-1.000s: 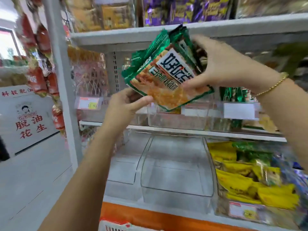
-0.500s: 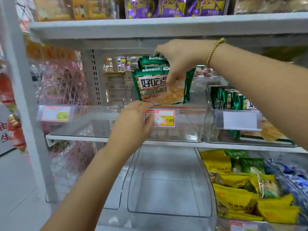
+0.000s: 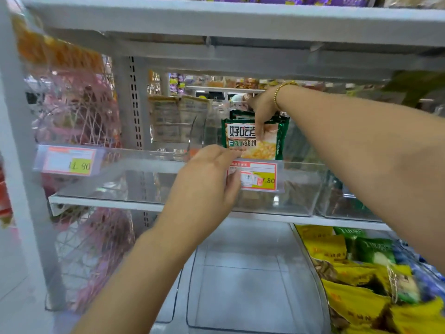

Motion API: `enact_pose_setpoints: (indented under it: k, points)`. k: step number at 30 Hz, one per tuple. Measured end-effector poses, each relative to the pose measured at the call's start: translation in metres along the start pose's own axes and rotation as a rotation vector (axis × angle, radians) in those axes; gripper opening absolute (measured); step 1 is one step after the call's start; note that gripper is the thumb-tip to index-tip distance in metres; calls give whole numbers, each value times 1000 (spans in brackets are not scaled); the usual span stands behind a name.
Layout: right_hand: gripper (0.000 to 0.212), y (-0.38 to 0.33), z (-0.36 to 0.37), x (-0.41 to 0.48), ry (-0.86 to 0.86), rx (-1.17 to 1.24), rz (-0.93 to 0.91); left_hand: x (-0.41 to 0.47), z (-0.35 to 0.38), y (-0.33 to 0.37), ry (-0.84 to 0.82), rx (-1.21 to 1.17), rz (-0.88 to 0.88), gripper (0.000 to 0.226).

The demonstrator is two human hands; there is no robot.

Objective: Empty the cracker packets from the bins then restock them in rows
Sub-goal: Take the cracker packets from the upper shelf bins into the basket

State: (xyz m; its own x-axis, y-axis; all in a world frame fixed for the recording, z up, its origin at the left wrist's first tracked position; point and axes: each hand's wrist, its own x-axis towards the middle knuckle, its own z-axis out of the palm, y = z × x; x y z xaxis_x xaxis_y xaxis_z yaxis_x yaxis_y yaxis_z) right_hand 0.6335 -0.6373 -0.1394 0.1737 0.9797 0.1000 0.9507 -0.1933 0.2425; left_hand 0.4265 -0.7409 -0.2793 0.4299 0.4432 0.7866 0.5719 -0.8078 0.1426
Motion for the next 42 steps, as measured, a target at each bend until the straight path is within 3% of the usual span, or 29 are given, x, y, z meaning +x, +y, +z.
enact_pose_setpoints:
  k: [5,9,13,15,19,21,23,26,29,32,37,40,42]
  points:
    - [45,3,17,14,-73,-46,16,-1,2,-1,29,-14,13,39]
    - [59,6,20,18,-107,-147,9,-1,3,-1,40,0,9,37]
    - [61,9,29,18,-37,-188,-14,-3,-1,0,-25,-4,22,45]
    - [51,2,25,0,65,-124,-41,-9,-5,1,-11,-38,11,45]
    - [18,-23,12,-72,425,95,-107,-42,-22,12,210,-196,-117,16]
    - [20,-36,16,-120,550,219,-161,-67,-30,17,253,-253,-265,29]
    - [22,-51,32,-166,563,348,-258,-95,-37,20,248,-305,-391,40]
    - [21,-82,70,-219,440,525,-440,-146,-40,19,215,-382,-600,46]
    - [14,-118,119,-242,213,568,-600,-209,-31,6,170,-367,-881,36]
    - [30,-158,173,-248,-82,546,-692,-280,-13,-14,67,-295,-1161,18]
    - [48,-229,273,-249,-435,626,-691,-405,10,-36,-238,-139,-1663,60]
    - [51,-269,321,-254,-601,599,-646,-458,11,-30,-246,-129,-1889,46]
    - [41,-293,345,-259,-700,585,-617,-476,7,-20,-104,-214,-1998,24]
